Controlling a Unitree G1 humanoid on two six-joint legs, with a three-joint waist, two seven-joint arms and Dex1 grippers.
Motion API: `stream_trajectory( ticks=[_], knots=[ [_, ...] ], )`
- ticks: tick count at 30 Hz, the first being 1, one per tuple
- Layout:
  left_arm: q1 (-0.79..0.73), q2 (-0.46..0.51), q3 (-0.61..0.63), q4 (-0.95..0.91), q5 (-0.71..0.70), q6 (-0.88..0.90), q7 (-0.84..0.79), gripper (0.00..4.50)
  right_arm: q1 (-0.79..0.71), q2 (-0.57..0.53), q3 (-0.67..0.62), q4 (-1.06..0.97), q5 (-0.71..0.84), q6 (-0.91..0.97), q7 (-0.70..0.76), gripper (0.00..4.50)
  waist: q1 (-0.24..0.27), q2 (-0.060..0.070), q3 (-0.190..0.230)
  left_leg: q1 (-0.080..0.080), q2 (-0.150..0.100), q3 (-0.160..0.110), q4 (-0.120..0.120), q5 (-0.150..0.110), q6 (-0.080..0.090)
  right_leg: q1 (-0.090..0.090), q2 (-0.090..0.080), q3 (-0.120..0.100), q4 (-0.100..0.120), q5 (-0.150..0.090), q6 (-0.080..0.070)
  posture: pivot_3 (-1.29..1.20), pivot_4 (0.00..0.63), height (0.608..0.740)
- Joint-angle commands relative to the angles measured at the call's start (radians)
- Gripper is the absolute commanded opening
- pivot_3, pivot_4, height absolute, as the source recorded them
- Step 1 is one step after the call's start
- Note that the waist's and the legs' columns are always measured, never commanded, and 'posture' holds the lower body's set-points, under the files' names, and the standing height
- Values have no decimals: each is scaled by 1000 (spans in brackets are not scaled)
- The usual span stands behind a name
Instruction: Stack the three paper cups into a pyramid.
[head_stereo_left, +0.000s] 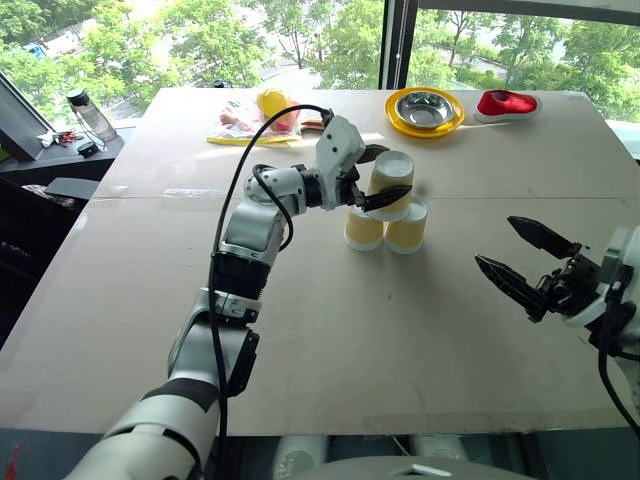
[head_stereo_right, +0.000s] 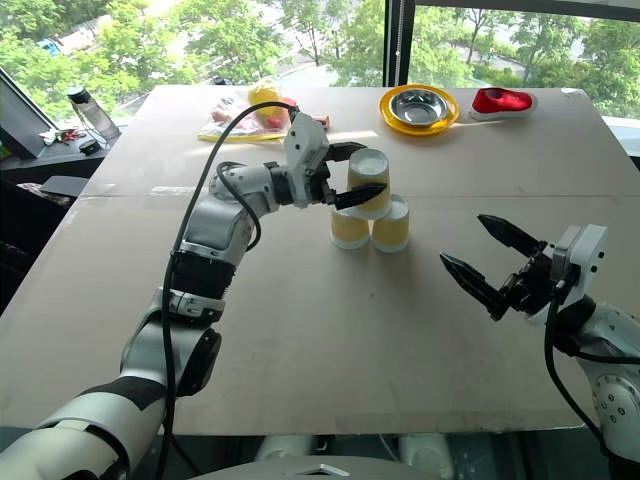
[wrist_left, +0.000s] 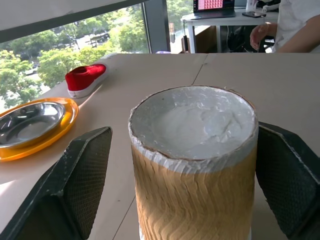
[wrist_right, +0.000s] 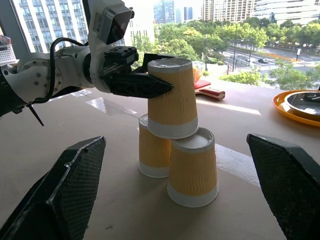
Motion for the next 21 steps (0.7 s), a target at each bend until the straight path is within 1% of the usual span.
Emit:
stream_trajectory(
  ticks=[1,8,13,16,18,21],
  knots=[
    [3,-6,40,-53,-41,-11,-1,4410,6,-7,-22,-21,9,-19,17,4500,0,0,0,0,0,0,0,0,0,0,0,0,0,0,0,0,150,740],
    [6,-55,99,-107,-109,-136,-2,4410,20,-13,-1,-4,-10,-20,63,4500,1,0,0,0,0,0,0,0,0,0,0,0,0,0,0,0,150,740],
    [9,-71,133,-141,-163,-127,-1,4410,25,-13,9,15,-23,-25,94,4500,0,0,0,1,0,0,1,0,0,1,0,0,0,0,0,0,150,740],
    [93,-30,139,-264,-237,-14,-32,4410,42,4,21,54,-50,-64,132,4500,-1,0,0,1,0,0,1,0,0,1,0,0,0,0,0,0,150,740],
    [181,23,146,-368,-282,70,-40,4410,56,28,19,81,-49,-104,168,4500,-7,1,0,1,0,0,1,0,-1,1,0,1,0,0,0,0,150,740],
    [353,123,168,-529,-317,160,-27,4410,82,54,8,137,-65,-167,211,4500,-12,2,-1,3,3,1,-1,1,-1,1,1,2,0,0,0,0,150,740]
  ],
)
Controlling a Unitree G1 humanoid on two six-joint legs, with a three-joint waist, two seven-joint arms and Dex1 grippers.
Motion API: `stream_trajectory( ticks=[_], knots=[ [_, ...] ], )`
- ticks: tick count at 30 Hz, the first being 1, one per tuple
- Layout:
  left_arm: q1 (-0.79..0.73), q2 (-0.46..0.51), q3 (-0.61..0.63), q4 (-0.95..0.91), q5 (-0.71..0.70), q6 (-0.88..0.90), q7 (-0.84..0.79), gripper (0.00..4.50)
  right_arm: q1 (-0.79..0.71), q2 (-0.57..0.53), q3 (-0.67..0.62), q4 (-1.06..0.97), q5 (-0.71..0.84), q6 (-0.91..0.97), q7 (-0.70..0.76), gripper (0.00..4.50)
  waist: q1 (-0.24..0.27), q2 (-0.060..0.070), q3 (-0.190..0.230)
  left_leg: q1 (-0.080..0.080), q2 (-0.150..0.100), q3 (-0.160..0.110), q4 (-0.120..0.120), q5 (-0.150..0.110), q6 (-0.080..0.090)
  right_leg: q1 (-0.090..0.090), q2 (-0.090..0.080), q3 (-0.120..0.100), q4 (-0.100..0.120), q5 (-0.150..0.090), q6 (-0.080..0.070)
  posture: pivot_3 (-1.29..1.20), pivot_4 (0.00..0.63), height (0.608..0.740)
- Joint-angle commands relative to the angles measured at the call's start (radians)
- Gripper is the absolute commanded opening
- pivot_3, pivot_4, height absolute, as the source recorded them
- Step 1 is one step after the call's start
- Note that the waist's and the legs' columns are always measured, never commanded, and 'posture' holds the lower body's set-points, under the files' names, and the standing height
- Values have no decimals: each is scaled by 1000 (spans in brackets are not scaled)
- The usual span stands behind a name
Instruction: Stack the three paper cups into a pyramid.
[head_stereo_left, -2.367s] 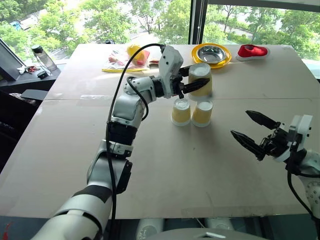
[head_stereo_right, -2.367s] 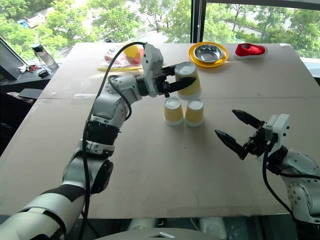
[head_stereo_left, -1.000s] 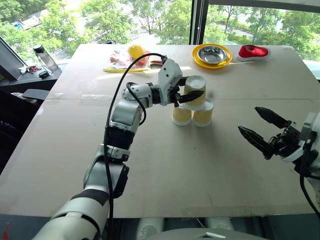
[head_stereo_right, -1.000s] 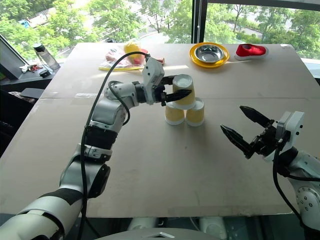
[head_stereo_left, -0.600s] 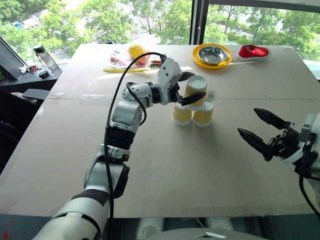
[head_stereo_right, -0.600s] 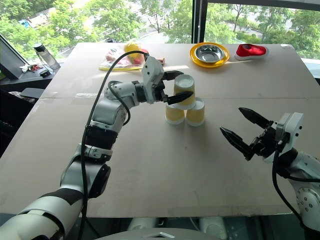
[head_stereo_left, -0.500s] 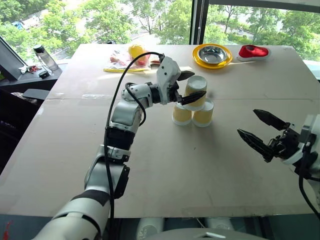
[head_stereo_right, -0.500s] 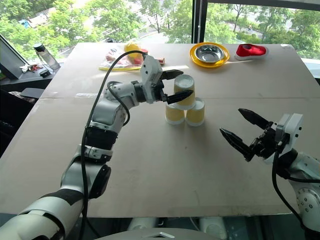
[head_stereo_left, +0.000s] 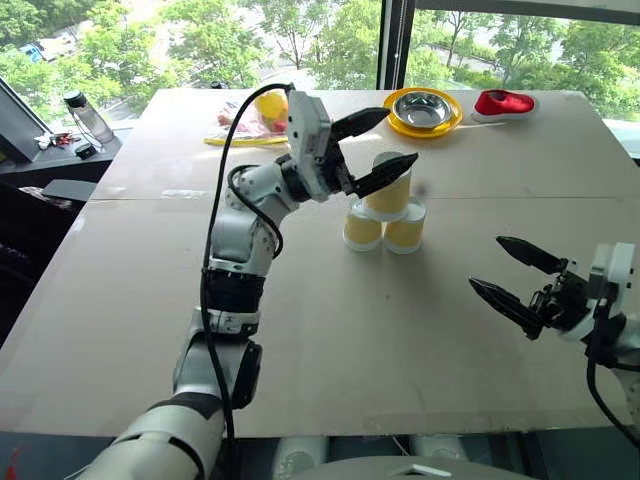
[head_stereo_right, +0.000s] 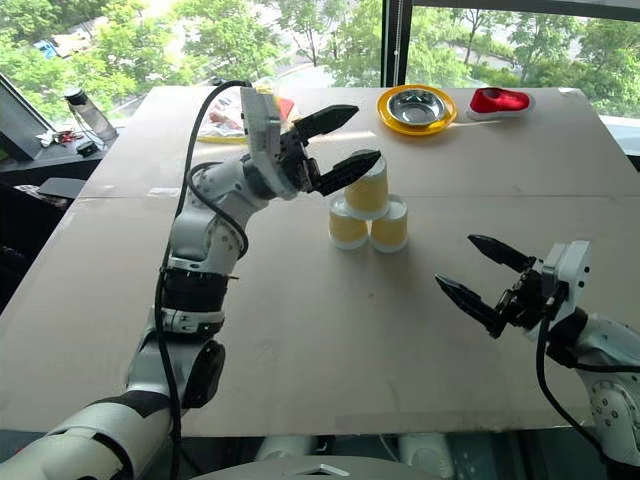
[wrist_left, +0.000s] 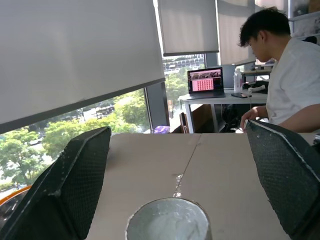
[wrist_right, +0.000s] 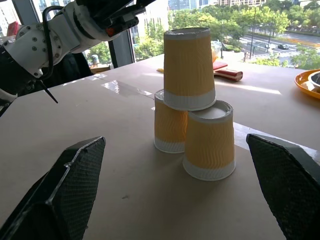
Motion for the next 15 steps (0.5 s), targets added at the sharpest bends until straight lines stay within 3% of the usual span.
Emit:
stream_trajectory(
  ticks=[1,5,9,15],
  knots=[
    [215,123,62,-224,-50,121,23,4410,37,22,-25,64,-32,-104,68,4500,1,0,0,0,3,0,0,0,1,0,1,0,0,0,0,0,150,740],
    [558,193,144,-384,-7,145,128,4410,103,34,-21,228,-145,-262,143,4500,7,0,0,2,5,2,-2,-1,2,1,-1,2,-1,0,0,0,150,740],
    [812,210,115,-414,97,94,188,4410,121,47,-32,348,-176,-350,173,4500,21,2,0,3,5,0,1,-2,2,4,-2,1,-1,0,-1,0,150,740],
    [934,177,83,-402,193,-16,258,4410,104,32,-14,448,-213,-422,216,4500,28,1,0,15,3,4,-3,-2,2,14,-9,7,-3,-2,-7,0,150,740]
  ],
)
